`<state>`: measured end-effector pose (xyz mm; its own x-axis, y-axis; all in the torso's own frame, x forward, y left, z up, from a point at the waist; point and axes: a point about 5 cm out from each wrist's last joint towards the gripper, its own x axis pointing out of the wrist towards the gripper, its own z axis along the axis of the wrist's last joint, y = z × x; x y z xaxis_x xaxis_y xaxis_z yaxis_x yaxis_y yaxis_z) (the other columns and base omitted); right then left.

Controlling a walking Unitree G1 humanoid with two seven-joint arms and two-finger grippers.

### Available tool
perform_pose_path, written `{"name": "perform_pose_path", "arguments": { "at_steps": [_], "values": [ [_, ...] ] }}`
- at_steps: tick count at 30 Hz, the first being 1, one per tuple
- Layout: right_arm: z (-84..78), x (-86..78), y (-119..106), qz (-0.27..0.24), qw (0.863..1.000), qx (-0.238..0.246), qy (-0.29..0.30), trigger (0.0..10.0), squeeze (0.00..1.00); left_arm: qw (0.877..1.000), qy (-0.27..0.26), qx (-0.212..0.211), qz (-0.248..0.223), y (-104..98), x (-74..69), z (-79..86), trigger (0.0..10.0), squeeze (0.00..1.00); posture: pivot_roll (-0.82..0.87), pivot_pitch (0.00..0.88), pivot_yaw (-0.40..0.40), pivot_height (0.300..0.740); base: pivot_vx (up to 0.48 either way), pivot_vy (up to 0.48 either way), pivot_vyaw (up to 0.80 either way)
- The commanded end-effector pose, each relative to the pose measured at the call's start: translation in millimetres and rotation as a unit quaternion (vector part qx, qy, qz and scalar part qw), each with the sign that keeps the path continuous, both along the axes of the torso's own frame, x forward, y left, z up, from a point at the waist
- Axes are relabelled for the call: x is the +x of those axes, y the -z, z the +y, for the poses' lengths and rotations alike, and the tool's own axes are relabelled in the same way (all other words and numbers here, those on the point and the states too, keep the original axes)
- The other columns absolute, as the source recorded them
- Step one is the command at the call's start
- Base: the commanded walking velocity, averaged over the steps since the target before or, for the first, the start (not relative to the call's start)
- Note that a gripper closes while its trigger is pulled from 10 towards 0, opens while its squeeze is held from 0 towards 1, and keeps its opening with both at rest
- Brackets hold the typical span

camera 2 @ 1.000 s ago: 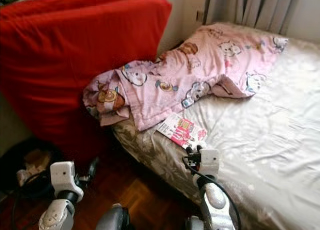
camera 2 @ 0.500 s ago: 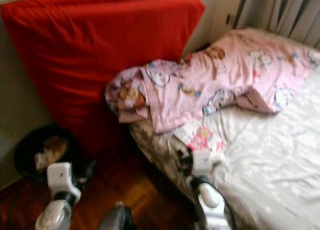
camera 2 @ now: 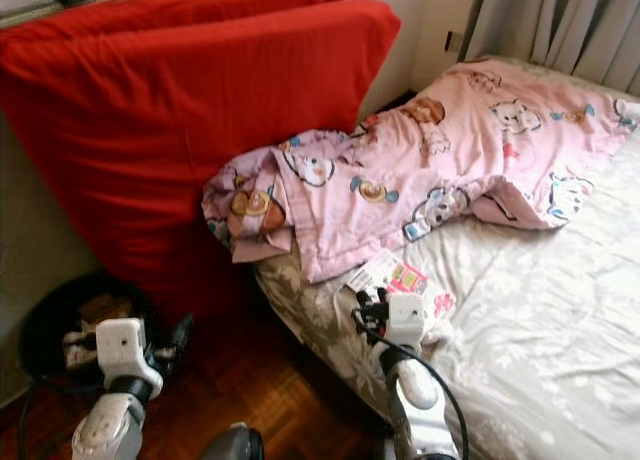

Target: Clean up the room

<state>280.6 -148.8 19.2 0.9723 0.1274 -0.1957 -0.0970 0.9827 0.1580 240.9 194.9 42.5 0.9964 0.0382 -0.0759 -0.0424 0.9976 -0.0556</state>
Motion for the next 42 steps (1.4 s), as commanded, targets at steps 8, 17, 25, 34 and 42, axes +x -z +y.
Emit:
{"name": "perform_pose_path", "arguments": {
  "at_steps": [8,17,25,34,42],
  "values": [
    [-1.8,1.1,4,0.018,0.999,0.012,0.023,10.0,0.0,1.0,-0.002,-0.001,0.004,0,-1.1,1.8,10.0,0.0,-0.03,0.097,0.037,0.653,0.267,0.0,-0.51],
    [-0.6,1.3,6,0.025,0.999,0.01,0.023,10.0,0.0,1.0,-0.004,-0.002,0.005,0,-4.5,1.6,10.0,0.0,-0.02,0.119,0.035,0.653,0.27,0.0,0.0],
    [-0.2,2.3,10,0.04,0.999,0.007,0.023,10.0,0.0,1.0,-0.004,-0.001,0.005,-1,-6.8,1.9,10.0,0.0,-0.02,0.131,0.036,0.653,0.271,0.0,0.0],
    [2.5,6.1,14,0.067,0.998,-0.001,0.006,10.0,0.0,1.0,0.001,-0.007,0.006,0,-8.1,-2.0,10.0,0.0,-0.02,0.15,0.036,0.653,0.15,0.0,0.0],
    [1.9,9.7,21,0.115,0.993,-0.023,0.017,10.0,0.0,1.0,0.023,-0.017,0.003,-3,-7.7,-9.6,10.0,0.0,0.01,0.196,0.039,0.653,0.0,0.0,0.0]
  ]
}}
